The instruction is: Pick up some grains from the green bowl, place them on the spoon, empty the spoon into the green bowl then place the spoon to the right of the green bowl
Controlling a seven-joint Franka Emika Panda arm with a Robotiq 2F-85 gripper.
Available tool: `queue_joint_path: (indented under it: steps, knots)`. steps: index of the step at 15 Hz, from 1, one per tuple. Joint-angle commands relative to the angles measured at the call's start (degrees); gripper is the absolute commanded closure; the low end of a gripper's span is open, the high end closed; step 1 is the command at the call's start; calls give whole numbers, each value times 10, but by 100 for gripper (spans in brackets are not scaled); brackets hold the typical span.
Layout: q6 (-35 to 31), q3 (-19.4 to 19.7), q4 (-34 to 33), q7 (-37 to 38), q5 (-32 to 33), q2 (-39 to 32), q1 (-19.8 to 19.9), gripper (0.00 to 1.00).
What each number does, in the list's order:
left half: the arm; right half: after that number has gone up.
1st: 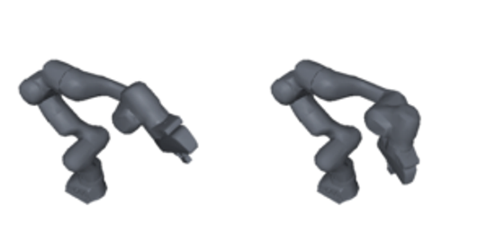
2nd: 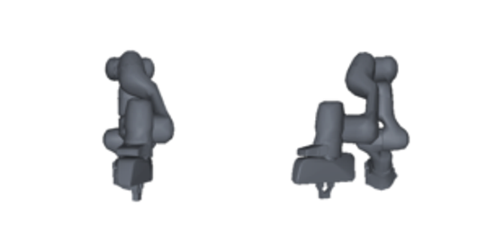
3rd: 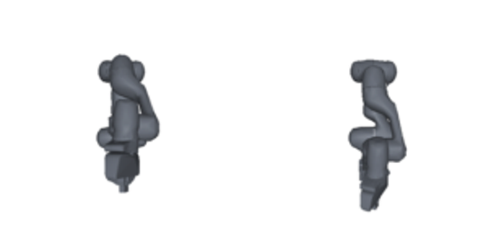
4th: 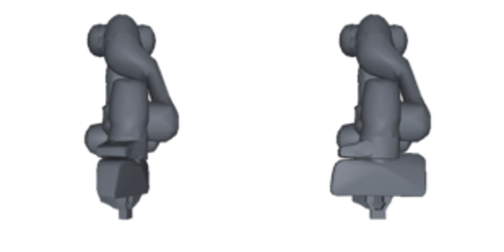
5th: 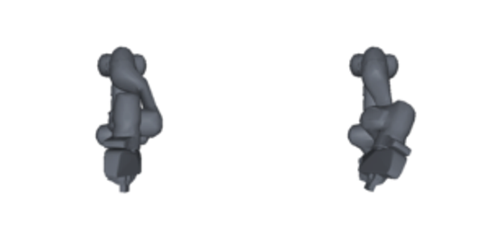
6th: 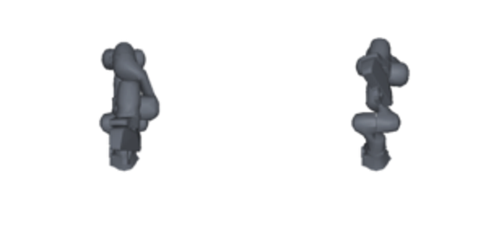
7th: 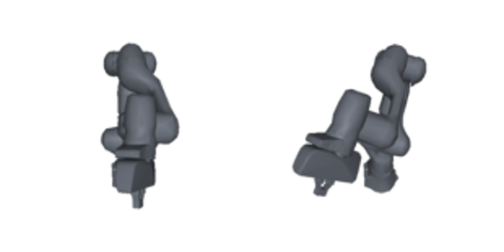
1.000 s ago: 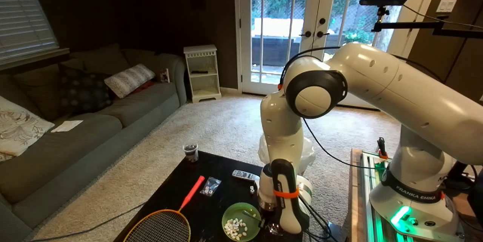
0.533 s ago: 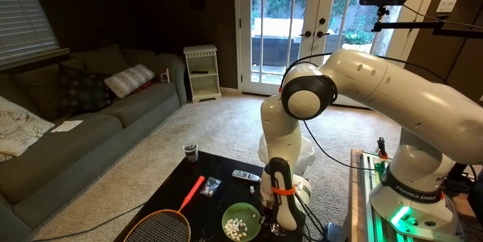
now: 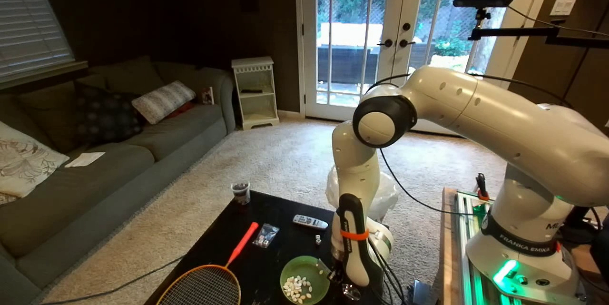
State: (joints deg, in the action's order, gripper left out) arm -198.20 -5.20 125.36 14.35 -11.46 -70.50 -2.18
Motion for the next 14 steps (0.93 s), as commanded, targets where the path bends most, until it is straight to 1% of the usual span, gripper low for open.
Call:
queue_joint_path:
  steps: [1,14]
  knots:
    - [-9,-11,-10,9,-10,-16,18,98]
    - [-8,-25,-31,23,-7,-49,61,98]
